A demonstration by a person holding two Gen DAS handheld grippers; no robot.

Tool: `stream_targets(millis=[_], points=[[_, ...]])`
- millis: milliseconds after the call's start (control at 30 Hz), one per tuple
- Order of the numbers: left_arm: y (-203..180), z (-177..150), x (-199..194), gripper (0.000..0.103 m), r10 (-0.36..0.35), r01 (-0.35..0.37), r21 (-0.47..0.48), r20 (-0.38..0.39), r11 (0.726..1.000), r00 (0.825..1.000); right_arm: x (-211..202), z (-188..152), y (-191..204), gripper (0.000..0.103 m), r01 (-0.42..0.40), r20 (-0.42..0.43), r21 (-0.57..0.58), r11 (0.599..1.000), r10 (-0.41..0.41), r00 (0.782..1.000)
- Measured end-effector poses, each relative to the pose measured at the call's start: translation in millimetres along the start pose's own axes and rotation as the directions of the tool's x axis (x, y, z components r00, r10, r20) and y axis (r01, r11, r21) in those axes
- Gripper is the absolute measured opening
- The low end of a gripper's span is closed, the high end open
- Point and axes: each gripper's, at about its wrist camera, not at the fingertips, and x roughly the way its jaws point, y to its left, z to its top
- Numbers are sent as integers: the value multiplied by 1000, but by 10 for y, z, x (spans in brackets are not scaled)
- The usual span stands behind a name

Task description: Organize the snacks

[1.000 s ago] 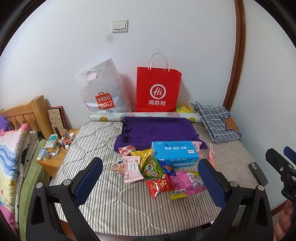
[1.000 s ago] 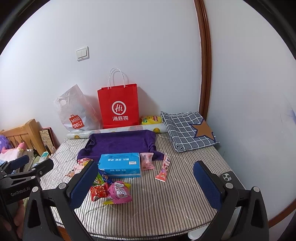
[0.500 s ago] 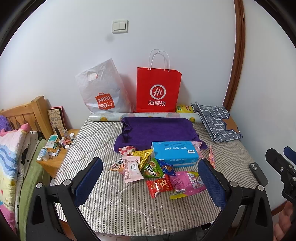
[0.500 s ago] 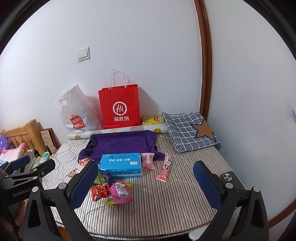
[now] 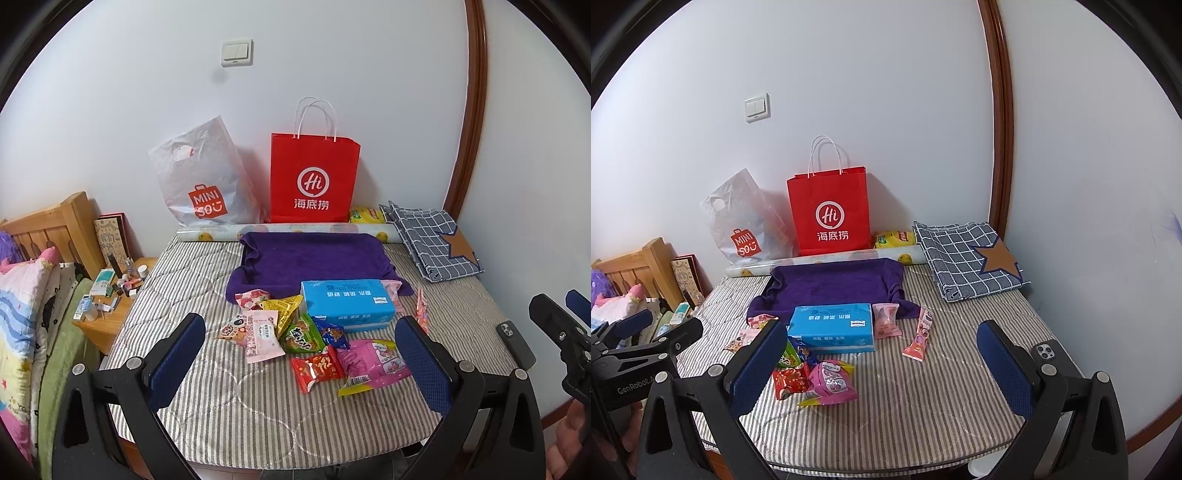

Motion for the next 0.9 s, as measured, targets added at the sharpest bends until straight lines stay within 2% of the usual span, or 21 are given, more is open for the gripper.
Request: stream_targets(millis=[667, 900], points=[[-43, -52, 45, 102, -10, 10, 5, -8, 1000, 1000, 47, -21, -60, 103, 0, -6, 15, 1000, 0, 1000], [-36, -90, 191, 102, -24, 24, -1, -17, 1000, 1000, 199, -65, -39, 103, 10, -25, 2, 1000, -10, 1000]])
